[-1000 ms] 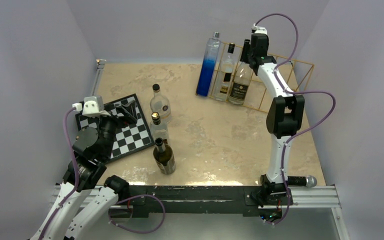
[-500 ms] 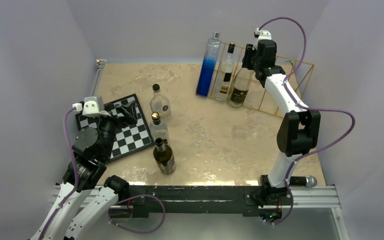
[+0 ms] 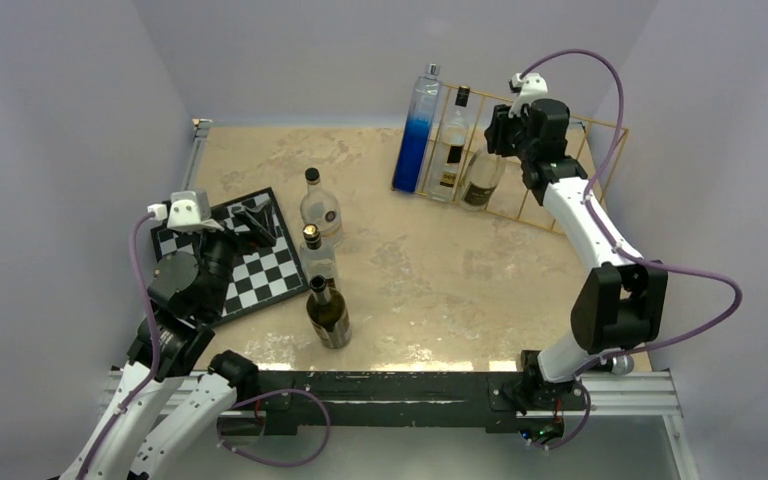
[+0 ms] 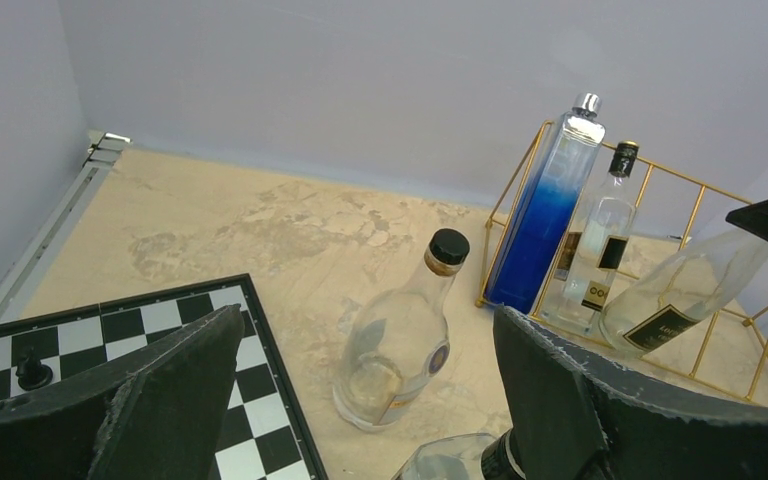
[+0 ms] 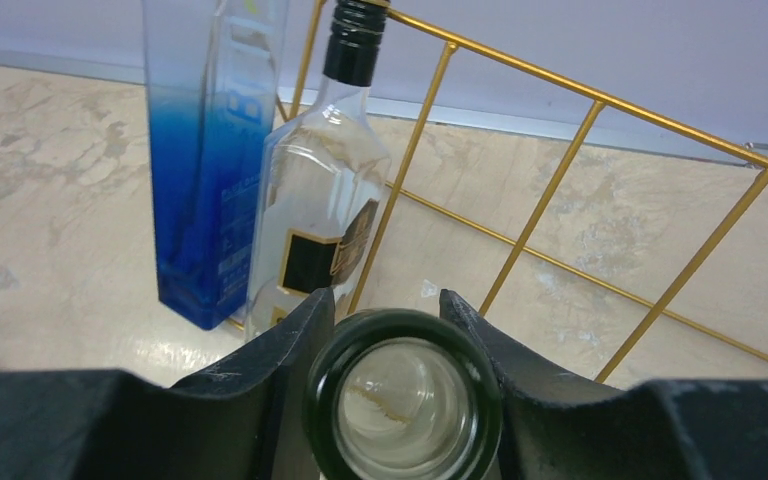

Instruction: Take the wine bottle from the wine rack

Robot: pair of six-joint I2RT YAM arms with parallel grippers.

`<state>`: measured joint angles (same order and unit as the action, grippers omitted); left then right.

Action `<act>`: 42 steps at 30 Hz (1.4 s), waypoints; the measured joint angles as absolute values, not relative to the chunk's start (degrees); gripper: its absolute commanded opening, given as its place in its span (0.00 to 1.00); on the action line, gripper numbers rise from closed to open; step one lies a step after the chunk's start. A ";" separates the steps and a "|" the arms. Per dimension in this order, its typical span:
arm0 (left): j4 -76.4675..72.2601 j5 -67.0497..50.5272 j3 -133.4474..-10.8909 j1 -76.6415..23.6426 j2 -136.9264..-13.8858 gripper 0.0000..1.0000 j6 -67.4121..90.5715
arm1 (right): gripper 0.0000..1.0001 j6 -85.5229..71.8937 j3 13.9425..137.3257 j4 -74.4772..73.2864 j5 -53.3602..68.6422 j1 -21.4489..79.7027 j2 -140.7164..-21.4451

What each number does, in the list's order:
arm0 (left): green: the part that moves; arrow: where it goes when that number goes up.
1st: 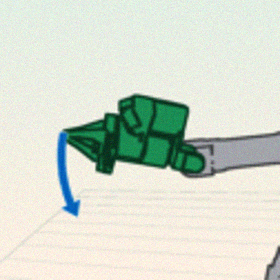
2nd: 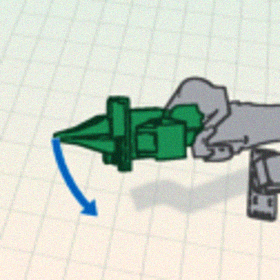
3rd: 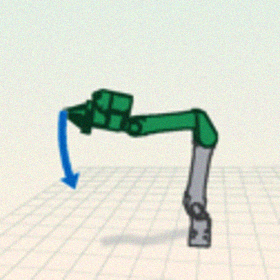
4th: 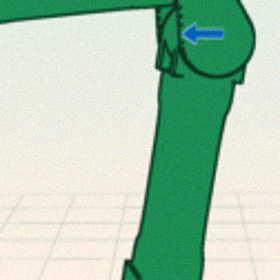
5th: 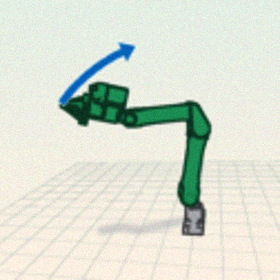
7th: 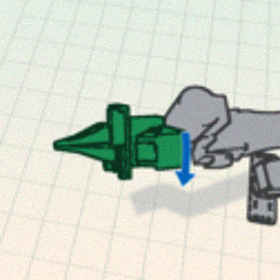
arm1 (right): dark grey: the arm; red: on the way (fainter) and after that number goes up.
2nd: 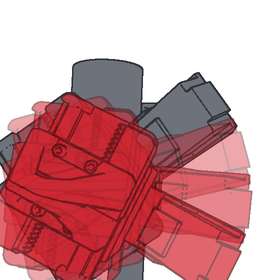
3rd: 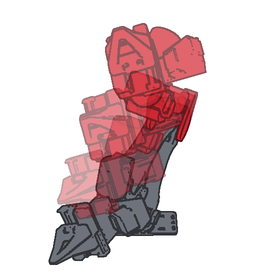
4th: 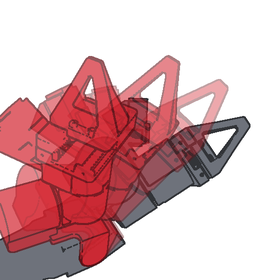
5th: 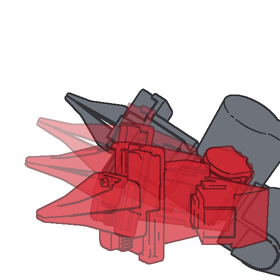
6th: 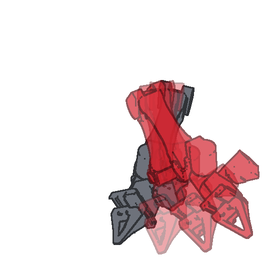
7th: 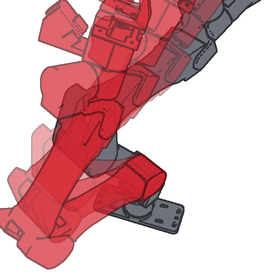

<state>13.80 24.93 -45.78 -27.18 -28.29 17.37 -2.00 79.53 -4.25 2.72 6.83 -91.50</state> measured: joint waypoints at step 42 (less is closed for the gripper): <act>13.76 24.18 -45.78 -27.18 -29.10 0.99 17.37 | 0.00 7.18 51.48 1.48 41.58 38.44 -61.73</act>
<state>13.76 24.18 -45.78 -27.18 -29.10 17.37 7.18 51.48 1.48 41.58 38.44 -61.73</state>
